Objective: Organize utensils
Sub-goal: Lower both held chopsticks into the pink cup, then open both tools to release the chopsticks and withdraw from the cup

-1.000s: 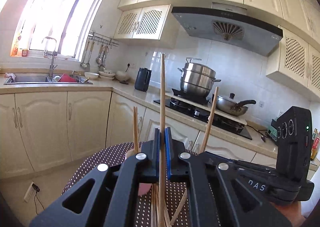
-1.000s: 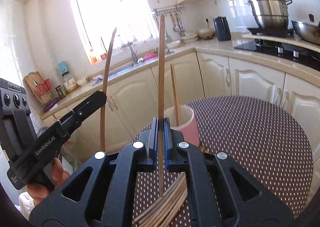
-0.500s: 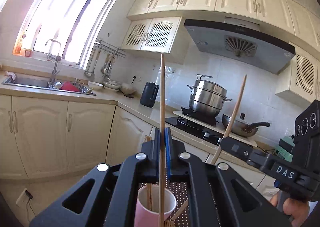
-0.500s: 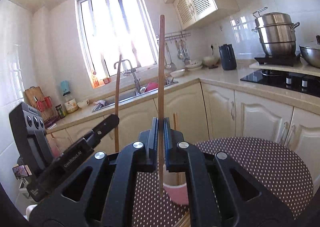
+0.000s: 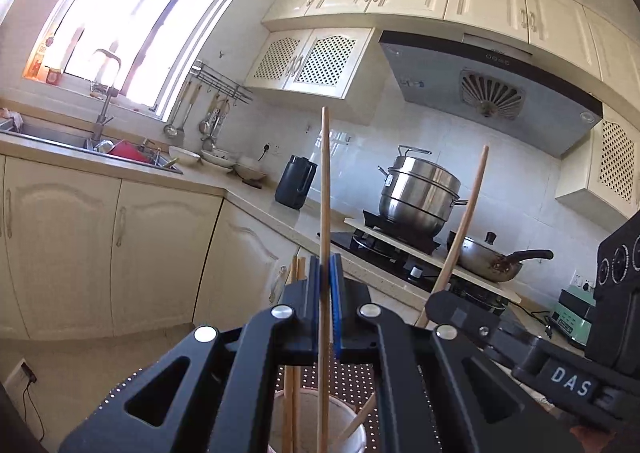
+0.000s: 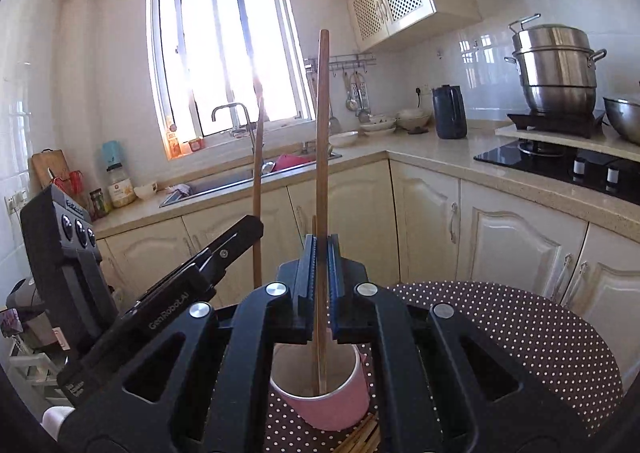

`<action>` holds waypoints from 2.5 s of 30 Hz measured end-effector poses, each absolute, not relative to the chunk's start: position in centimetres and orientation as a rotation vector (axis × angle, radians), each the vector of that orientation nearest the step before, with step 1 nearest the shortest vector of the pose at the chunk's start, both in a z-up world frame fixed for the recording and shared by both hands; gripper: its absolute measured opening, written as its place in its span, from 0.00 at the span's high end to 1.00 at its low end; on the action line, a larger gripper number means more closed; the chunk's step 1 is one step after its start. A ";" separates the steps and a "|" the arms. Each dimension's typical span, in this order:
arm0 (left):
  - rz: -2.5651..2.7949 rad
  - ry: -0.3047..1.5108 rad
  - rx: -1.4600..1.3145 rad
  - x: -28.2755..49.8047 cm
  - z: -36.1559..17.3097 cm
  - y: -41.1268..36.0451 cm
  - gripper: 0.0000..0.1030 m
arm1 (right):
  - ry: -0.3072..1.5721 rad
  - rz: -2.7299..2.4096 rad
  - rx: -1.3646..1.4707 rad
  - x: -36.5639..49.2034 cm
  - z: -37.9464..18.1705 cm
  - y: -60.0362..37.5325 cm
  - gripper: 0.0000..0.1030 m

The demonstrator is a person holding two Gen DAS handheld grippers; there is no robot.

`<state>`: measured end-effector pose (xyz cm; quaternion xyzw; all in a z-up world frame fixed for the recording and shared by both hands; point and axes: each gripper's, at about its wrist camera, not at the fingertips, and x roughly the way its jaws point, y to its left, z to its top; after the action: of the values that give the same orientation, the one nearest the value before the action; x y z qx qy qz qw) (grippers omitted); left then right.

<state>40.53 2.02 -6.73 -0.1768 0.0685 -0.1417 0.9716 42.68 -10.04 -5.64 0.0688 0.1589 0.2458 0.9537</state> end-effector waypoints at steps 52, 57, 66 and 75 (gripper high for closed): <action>-0.238 0.365 -0.126 32.0 -8.9 2.8 0.45 | 0.448 0.343 0.092 36.6 -9.2 -8.0 0.57; -0.237 0.361 -0.129 30.7 -8.0 3.3 0.43 | 0.430 0.321 0.089 35.2 -8.1 -8.0 0.54; -0.228 0.381 -0.093 29.0 -7.5 3.4 0.43 | 0.426 0.314 0.077 32.7 -7.2 -8.2 0.52; -0.224 0.420 -0.061 27.4 -7.7 3.0 0.43 | 0.430 0.318 0.063 30.1 -7.0 -8.5 0.51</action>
<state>27.41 2.99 -7.75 -0.0301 0.2079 -0.1108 0.9714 30.09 -8.51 -6.99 0.0313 0.2123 0.1571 0.9640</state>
